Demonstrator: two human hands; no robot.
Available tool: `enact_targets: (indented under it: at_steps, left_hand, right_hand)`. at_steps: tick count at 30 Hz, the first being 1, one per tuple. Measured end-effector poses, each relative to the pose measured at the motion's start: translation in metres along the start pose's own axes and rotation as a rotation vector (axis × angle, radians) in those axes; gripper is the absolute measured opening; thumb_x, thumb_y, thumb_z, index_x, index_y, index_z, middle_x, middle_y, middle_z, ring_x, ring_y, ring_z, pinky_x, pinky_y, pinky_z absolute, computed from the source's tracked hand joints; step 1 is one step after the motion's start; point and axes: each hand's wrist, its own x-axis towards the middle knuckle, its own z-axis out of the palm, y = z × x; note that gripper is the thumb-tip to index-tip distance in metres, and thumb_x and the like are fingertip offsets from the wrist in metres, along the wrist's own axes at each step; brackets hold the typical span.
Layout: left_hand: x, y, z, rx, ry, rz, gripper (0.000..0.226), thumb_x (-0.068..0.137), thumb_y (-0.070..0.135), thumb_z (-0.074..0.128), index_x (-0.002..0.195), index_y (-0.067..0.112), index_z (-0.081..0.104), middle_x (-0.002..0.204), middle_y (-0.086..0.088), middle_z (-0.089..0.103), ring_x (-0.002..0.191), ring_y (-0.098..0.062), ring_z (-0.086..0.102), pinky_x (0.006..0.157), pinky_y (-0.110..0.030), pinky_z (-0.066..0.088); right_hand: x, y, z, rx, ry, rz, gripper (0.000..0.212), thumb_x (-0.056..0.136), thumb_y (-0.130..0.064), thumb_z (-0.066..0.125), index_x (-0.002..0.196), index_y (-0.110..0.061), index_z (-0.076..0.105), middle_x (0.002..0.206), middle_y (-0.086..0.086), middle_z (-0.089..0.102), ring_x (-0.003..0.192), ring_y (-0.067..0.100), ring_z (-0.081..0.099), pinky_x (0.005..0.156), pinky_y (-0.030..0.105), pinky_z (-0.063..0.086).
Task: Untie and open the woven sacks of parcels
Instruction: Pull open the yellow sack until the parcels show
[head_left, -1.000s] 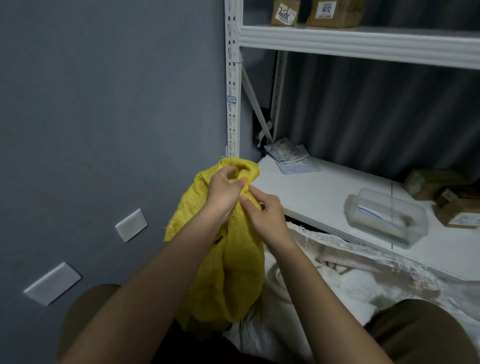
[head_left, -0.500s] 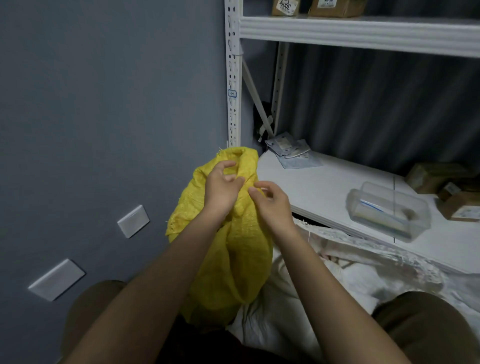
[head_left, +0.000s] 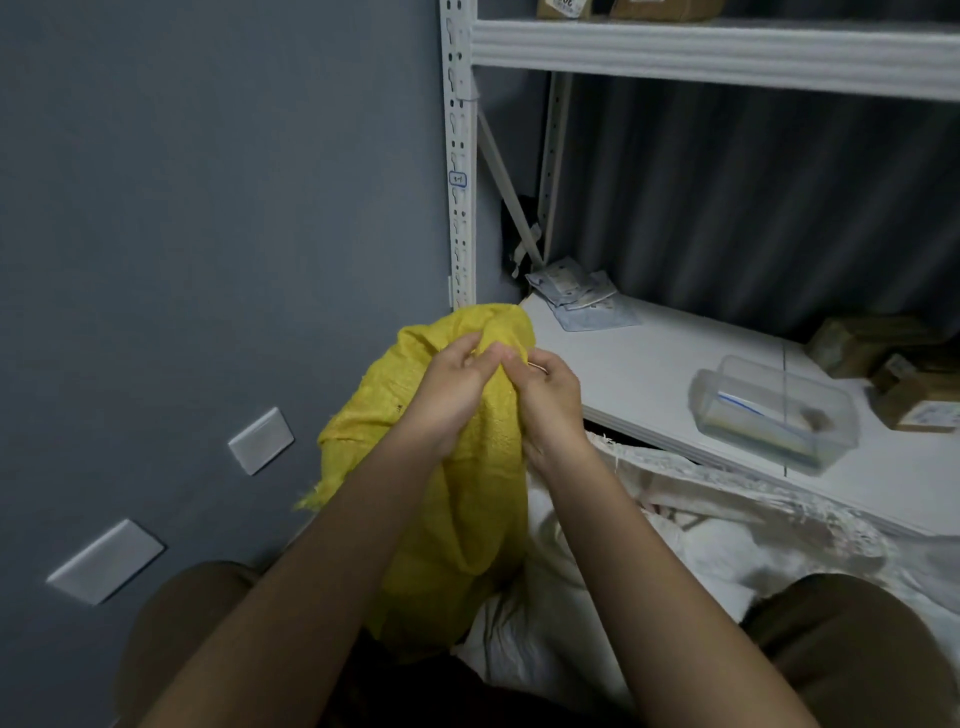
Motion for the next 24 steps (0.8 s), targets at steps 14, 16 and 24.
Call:
enact_targets:
  at_steps: [14, 16, 24]
  left_hand:
    - [0.028, 0.021, -0.022, 0.306, -0.149, 0.009, 0.044, 0.085, 0.003, 0.062, 0.125, 0.017, 0.049, 0.121, -0.019, 0.058, 0.098, -0.024, 0.061, 0.091, -0.039, 0.049]
    - [0.028, 0.033, -0.029, 0.346, -0.21, -0.05, 0.046, 0.084, 0.006, 0.066, 0.126, 0.012, 0.048, 0.12, -0.018, 0.06, 0.101, -0.024, 0.06, 0.097, -0.04, 0.046]
    - [-0.01, 0.032, -0.042, 0.879, -0.146, -0.025, 0.097, 0.069, 0.058, 0.073, 0.141, 0.013, 0.026, 0.136, -0.003, 0.046, 0.123, -0.023, 0.047, 0.099, -0.036, 0.041]
  right_hand:
    - [0.024, -0.01, -0.038, -1.091, -0.307, -0.877, 0.057, 0.077, -0.009, 0.057, 0.133, -0.022, 0.053, 0.141, 0.003, 0.044, 0.135, 0.023, 0.03, 0.112, 0.033, 0.021]
    - [0.037, -0.026, -0.035, -1.255, -0.503, -0.868, 0.059, 0.078, -0.01, 0.06, 0.135, -0.024, 0.053, 0.143, -0.001, 0.047, 0.139, 0.023, 0.029, 0.113, 0.037, 0.018]
    - [0.043, -0.058, 0.008, -1.377, -0.717, -0.501, 0.015, 0.083, -0.011, 0.052, 0.077, -0.014, 0.066, 0.078, 0.005, 0.065, 0.078, 0.023, 0.059, 0.064, 0.033, 0.046]
